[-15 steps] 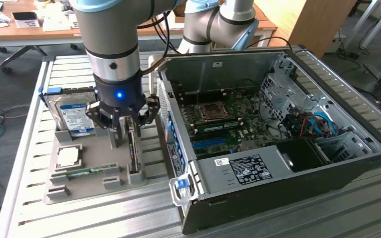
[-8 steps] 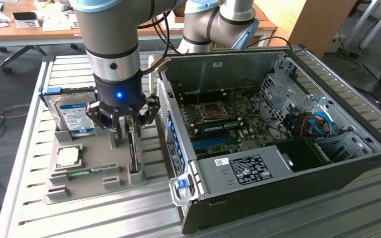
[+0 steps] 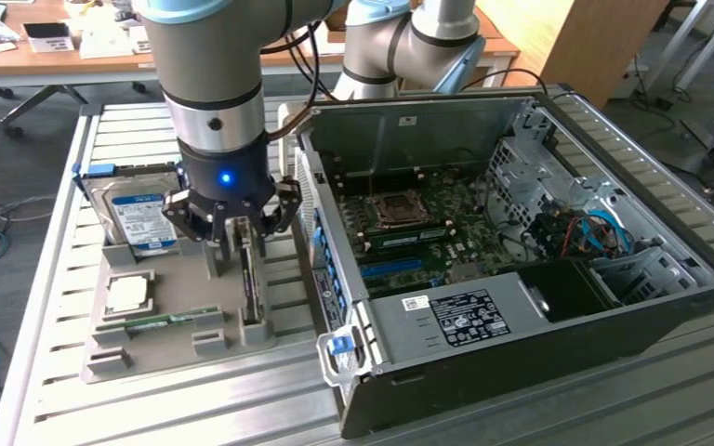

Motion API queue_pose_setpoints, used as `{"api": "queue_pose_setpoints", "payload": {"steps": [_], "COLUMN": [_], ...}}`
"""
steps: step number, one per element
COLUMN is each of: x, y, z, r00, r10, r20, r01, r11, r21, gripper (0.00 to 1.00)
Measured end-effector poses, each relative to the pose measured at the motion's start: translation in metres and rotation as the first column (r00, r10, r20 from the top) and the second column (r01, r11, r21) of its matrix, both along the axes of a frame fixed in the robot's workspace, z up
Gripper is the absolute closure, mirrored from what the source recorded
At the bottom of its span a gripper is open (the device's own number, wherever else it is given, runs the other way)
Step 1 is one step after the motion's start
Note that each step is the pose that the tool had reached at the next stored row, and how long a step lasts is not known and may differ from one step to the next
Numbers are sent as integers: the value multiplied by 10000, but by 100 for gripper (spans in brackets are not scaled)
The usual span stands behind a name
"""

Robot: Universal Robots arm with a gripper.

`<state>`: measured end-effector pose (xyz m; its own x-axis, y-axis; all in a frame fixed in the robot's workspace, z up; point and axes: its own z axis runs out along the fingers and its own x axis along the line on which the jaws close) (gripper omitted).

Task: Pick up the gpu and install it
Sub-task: 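Pick up the gpu and move the gpu toward the slot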

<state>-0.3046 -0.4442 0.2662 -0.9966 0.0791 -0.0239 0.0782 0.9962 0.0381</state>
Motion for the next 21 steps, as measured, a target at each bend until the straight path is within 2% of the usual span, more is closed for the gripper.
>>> {"api": "queue_pose_setpoints", "payload": {"steps": [8,15,21], "x": [1,1,0], "y": [-9,-77,-90], "z": [-83,-103,-140], "r00": [10000,10000,10000], "r10": [2,1,0], "r20": [-3,-2,0], "r01": [-2,-1,0], "r11": [10000,10000,10000], "r21": [-10,-55,-77], "gripper": [53,53,53]}}
